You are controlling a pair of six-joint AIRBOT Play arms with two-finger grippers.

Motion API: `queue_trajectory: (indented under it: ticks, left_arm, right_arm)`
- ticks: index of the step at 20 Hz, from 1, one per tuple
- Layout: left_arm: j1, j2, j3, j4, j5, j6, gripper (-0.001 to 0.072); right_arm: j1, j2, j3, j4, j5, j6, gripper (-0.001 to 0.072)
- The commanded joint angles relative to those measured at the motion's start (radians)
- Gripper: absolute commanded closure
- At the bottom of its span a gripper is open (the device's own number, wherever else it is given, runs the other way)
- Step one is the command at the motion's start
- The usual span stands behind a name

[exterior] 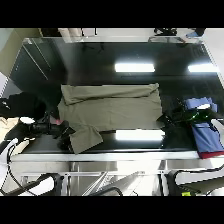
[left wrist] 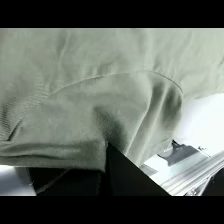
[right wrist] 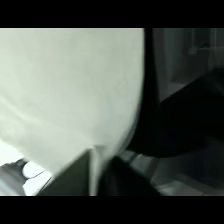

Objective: Fold the shirts.

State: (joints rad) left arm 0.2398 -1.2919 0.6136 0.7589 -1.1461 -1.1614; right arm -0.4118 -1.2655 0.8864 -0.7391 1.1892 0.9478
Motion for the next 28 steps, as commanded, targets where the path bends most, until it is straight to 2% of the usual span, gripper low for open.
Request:
queue_trajectory:
  ticks: [1,3,4,7,9,12,14,19,22,28]
  left_arm:
    - [0.0,-0.001,0.011,0.005,-0.023,0.002,0.0692]
    - [0.0,0.015,0.011,0.009,-0.063,0.019,0.0694]
    - [0.0,0.047,0.008,0.024,-0.08,0.008,0.0695]
    - [0.005,0.235,-0.031,0.161,-0.088,-0.121,0.0697]
    - [0.026,0.343,-0.034,0.243,-0.152,-0.165,0.0696]
    - [0.087,0.433,0.013,0.266,-0.193,-0.174,0.0696]
    - [0.102,0.433,0.09,0.26,-0.171,-0.173,0.0696]
    - [0.017,0.202,0.384,0.252,-0.138,-0.167,0.0696]
    - [-0.056,0.017,0.555,0.252,-0.098,-0.168,0.0695]
    - [-0.08,-0.305,0.804,0.266,-0.08,-0.167,0.0694]
  right_arm:
    - [0.001,0.0,0.0,0.071,0.088,-0.042,0.069]
    - [0.001,0.026,-0.001,0.093,0.204,-0.05,0.0691]
    - [-0.001,0.057,-0.002,0.051,0.227,-0.028,0.0692]
    - [-0.048,0.178,-0.024,-0.156,0.222,0.104,0.0692]
    - [-0.108,0.248,-0.035,-0.217,0.222,0.119,0.0692]
    - [-0.166,0.282,-0.035,-0.18,0.206,0.128,0.0691]
    - [-0.154,0.27,-0.035,-0.057,0.183,0.068,0.0691]
    - [-0.037,0.195,0.026,0.196,-0.023,-0.058,0.0691]
    - [0.038,0.097,0.126,0.203,-0.145,-0.058,0.0691]
    - [0.117,-0.095,0.234,0.209,-0.213,-0.059,0.069]
